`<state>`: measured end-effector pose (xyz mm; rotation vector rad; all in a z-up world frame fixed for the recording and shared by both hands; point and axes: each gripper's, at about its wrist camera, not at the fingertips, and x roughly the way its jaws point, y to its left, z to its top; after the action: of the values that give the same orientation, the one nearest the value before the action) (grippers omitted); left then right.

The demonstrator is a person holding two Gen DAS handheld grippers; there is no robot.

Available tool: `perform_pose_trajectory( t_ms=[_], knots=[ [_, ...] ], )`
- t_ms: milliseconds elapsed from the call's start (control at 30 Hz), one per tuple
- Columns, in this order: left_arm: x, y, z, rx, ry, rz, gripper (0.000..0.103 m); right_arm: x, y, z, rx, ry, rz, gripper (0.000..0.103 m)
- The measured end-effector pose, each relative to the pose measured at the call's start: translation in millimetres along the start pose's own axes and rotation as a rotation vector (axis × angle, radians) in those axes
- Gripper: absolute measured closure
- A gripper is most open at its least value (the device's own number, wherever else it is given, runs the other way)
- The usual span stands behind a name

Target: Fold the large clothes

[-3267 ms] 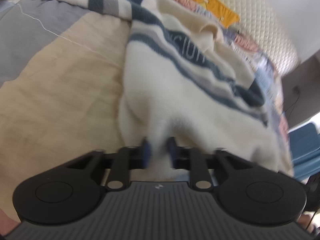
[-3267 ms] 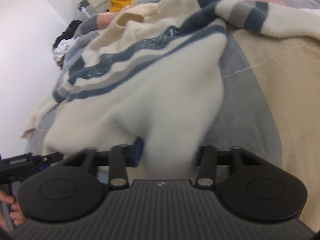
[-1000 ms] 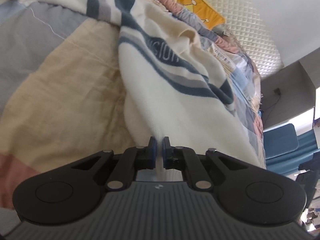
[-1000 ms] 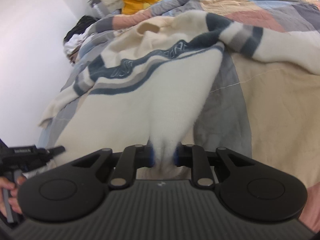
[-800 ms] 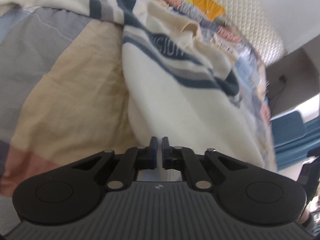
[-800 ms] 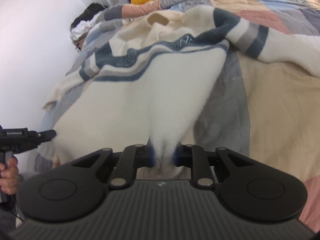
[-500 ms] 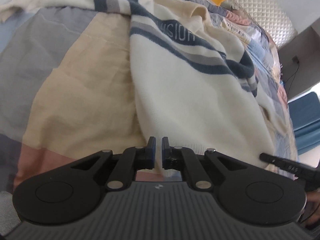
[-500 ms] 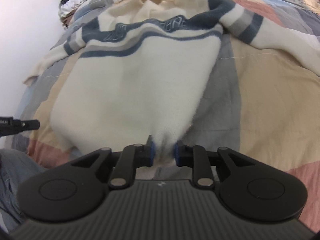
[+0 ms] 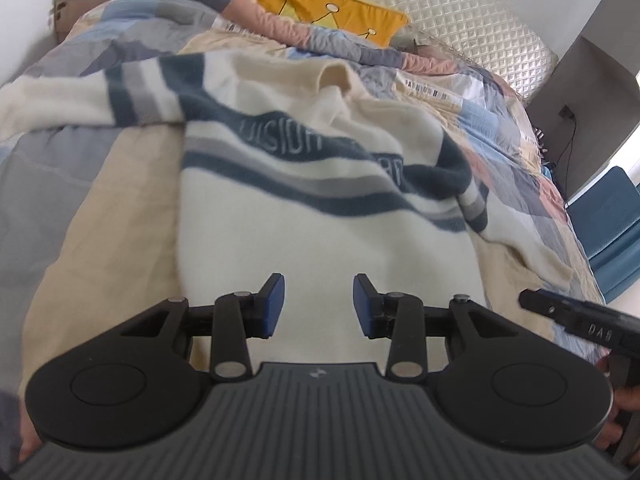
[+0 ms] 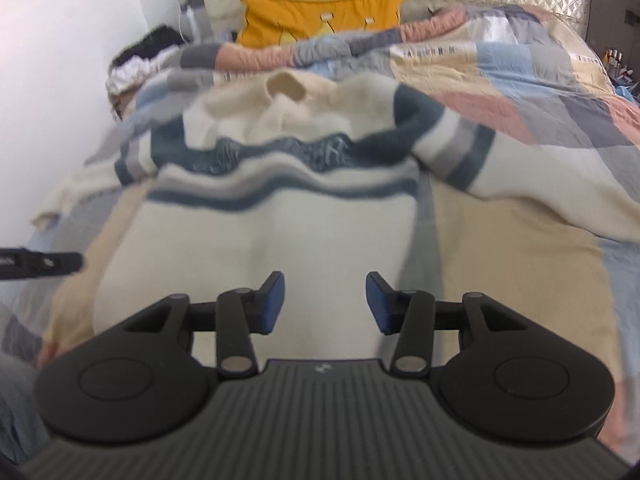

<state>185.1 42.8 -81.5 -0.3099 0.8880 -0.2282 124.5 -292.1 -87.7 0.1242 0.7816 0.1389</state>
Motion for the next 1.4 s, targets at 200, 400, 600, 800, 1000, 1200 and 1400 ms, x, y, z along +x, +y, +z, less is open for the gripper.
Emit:
perform_pose_trajectory(
  t_ms=[200,400,600,800,1000,1200,1400],
  knots=[
    [45,-19,19,0.025,-0.022,0.013,0.06,32,16,8,0.01,-0.058,0.031,0.055],
    [97,-20,20,0.057,-0.02,0.063,0.06,70,22,5,-0.005,-0.077,-0.008,0.055],
    [135,-1,12,0.068,-0.003,0.12,0.06,100,19,-3,-0.034,-0.061,-0.024,0.055],
    [157,2,0,0.136,0.002,0.162,0.06,124,20,-9,-0.036,-0.046,-0.026,0.054],
    [171,6,-7,0.149,0.024,0.183,0.06,134,19,-17,-0.035,-0.011,-0.047,0.055],
    [154,5,-6,0.133,0.026,0.149,0.05,112,13,-10,0.024,0.01,-0.055,0.056],
    [146,-2,-9,0.143,0.033,0.135,0.045,44,6,21,0.04,0.021,0.023,0.056]
  ],
)
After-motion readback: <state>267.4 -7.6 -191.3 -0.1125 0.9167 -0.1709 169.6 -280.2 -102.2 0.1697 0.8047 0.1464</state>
